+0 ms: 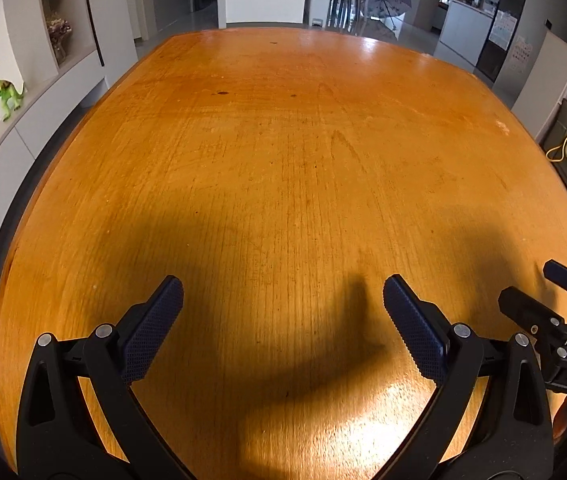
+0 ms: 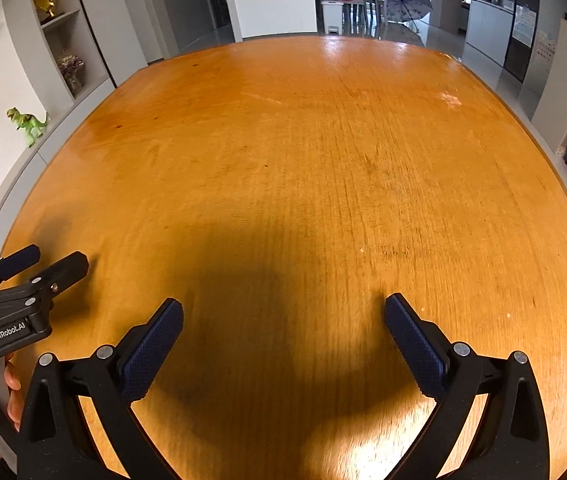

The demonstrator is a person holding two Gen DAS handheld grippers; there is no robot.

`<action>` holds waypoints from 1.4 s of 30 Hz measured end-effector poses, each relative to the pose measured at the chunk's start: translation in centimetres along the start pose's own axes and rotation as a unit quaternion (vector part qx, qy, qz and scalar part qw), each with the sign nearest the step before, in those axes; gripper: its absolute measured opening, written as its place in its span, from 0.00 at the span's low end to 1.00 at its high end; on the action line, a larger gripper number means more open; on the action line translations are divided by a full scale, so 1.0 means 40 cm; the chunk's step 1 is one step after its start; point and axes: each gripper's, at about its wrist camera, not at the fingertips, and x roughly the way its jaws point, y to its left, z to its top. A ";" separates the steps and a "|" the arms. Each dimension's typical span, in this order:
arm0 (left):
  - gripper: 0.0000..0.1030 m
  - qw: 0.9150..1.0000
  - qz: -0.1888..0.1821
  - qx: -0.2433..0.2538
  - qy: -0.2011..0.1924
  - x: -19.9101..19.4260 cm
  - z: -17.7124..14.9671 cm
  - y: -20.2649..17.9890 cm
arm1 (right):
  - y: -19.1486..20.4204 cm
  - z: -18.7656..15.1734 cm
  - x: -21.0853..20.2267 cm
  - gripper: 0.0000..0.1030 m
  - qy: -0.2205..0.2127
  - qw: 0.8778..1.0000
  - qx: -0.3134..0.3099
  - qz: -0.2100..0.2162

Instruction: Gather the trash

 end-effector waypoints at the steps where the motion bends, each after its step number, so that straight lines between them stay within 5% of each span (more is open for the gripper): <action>1: 0.94 1.000 0.001 0.000 0.000 0.004 0.002 -0.002 | 0.004 0.002 0.006 0.97 -0.001 1.000 -0.004 -0.005; 7: 0.94 1.000 0.026 0.009 -0.012 0.026 0.003 -0.020 | 0.005 0.003 0.017 0.97 -0.022 0.999 -0.013 -0.026; 42: 0.94 1.000 0.026 0.008 -0.012 0.026 0.006 -0.013 | 0.002 0.013 0.025 0.98 -0.024 0.999 -0.010 -0.029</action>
